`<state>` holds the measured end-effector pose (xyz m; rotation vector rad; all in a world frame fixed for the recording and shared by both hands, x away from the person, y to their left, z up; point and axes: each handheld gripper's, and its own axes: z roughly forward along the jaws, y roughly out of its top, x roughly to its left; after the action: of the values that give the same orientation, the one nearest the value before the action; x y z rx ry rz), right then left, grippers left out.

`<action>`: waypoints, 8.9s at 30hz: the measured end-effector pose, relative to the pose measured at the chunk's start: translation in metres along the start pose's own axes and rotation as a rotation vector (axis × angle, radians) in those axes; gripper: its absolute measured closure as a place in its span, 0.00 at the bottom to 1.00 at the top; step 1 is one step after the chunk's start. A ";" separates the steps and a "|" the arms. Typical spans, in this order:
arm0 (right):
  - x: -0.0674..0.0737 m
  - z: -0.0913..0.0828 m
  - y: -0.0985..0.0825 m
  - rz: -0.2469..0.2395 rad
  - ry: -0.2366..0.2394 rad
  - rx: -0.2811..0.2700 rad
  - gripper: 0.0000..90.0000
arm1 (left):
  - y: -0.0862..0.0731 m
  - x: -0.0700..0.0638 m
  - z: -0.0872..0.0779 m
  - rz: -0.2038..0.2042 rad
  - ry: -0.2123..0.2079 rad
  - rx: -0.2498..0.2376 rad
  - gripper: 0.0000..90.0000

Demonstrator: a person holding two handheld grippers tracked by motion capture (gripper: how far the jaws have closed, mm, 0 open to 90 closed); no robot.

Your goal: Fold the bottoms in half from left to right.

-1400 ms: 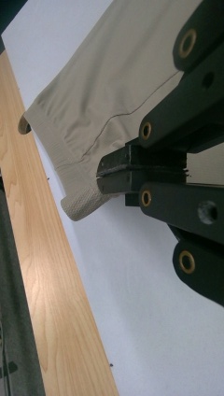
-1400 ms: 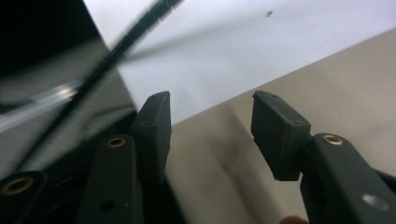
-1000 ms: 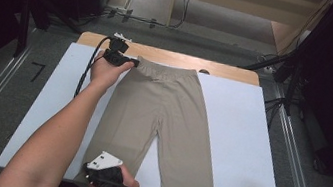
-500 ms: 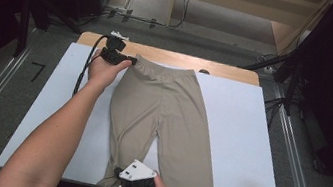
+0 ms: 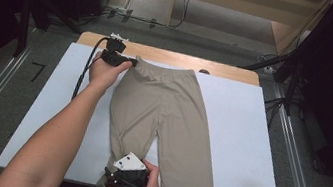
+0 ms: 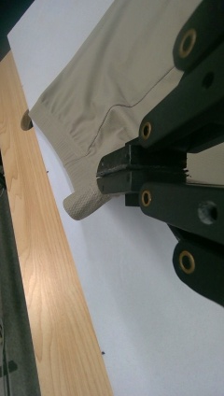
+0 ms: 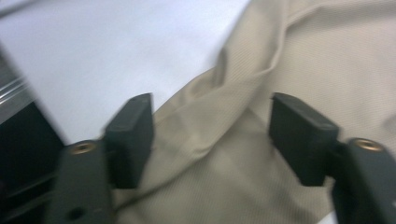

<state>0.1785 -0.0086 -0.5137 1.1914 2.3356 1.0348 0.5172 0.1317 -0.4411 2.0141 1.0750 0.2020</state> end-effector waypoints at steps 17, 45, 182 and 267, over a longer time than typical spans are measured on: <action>0.015 -0.037 0.012 -0.135 0.093 -0.193 0.97 | 0.002 0.016 -0.012 -0.009 0.073 -0.030 1.00; -0.076 -0.117 -0.068 0.027 -0.049 -0.178 0.97 | 0.020 -0.056 0.023 0.081 0.024 -0.051 1.00; -0.129 -0.077 -0.003 0.070 0.033 -0.160 0.20 | -0.216 -0.086 -0.136 0.106 -0.243 -0.194 0.00; -0.039 -0.061 -0.059 0.021 -0.111 -0.003 0.83 | -0.283 -0.158 -0.147 0.239 -0.316 0.084 1.00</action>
<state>0.1342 -0.0907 -0.5160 1.2418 2.2407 0.9530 0.1735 0.1835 -0.5165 2.1598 0.6541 -0.0397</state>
